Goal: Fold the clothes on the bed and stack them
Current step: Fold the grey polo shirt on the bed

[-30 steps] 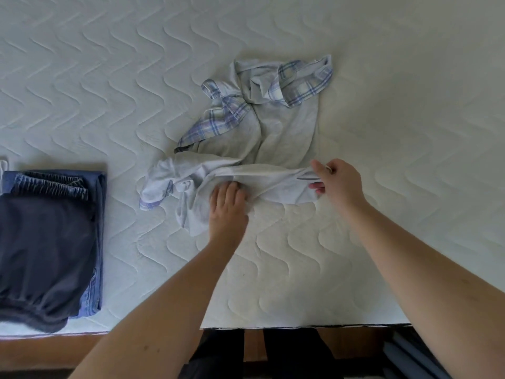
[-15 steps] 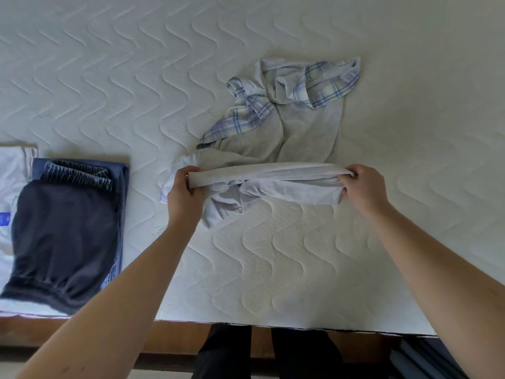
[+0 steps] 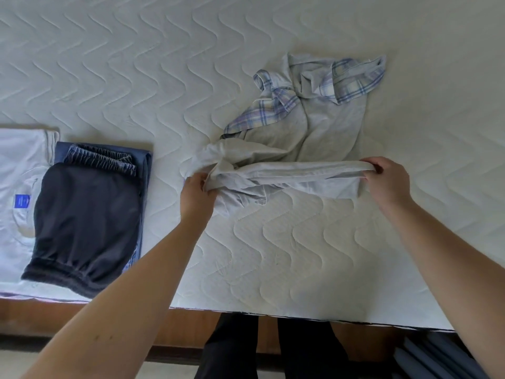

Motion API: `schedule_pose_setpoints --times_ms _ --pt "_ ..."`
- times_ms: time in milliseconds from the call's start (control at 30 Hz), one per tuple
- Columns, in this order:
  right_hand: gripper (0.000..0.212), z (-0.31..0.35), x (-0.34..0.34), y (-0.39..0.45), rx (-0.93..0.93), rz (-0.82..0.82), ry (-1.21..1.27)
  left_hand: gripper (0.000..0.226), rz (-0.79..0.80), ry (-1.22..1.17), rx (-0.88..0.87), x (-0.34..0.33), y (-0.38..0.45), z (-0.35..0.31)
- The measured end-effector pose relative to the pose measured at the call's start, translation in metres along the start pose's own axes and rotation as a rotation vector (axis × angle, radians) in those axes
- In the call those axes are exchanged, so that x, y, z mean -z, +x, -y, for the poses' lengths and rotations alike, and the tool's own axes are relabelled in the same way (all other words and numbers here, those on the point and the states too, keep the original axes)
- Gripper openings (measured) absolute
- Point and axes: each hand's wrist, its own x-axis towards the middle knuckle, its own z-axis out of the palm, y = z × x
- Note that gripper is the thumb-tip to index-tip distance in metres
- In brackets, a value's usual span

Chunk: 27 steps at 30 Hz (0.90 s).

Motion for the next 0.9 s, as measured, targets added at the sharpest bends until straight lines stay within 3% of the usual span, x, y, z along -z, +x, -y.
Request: schedule_pose_setpoints --times_ms 100,233,333,400,500,600,700,900 --pt "0.024 0.004 -0.005 -0.005 -0.106 0.002 0.146 0.015 -0.1 -0.079 0.102 0.003 -0.003 0.009" --pt "0.019 0.013 -0.01 -0.008 -0.182 -0.047 0.264 0.011 -0.167 -0.17 0.088 0.008 -0.01 0.01" --pt "0.015 0.019 -0.014 -0.011 -0.211 -0.06 0.317 0.013 -0.135 -0.325 0.067 0.006 -0.019 0.002" --pt "0.015 0.022 -0.016 -0.012 -0.22 -0.055 0.334 0.011 -0.059 -0.301 0.018 -0.001 -0.024 -0.007" --pt "0.02 0.025 -0.019 -0.016 -0.198 -0.03 0.324 0.035 0.013 -0.304 0.047 -0.013 -0.023 -0.022" --pt "0.033 0.024 -0.019 -0.019 -0.18 -0.006 0.329 0.058 0.029 -0.45 0.217 -0.023 -0.014 -0.037" --pt "0.041 0.023 -0.015 -0.02 -0.151 0.008 0.296 0.029 -0.03 -0.598 0.379 -0.024 -0.006 -0.046" --pt "0.033 0.013 0.006 -0.021 -0.053 0.001 0.208 0.013 -0.092 -0.494 0.226 0.007 -0.017 -0.04"
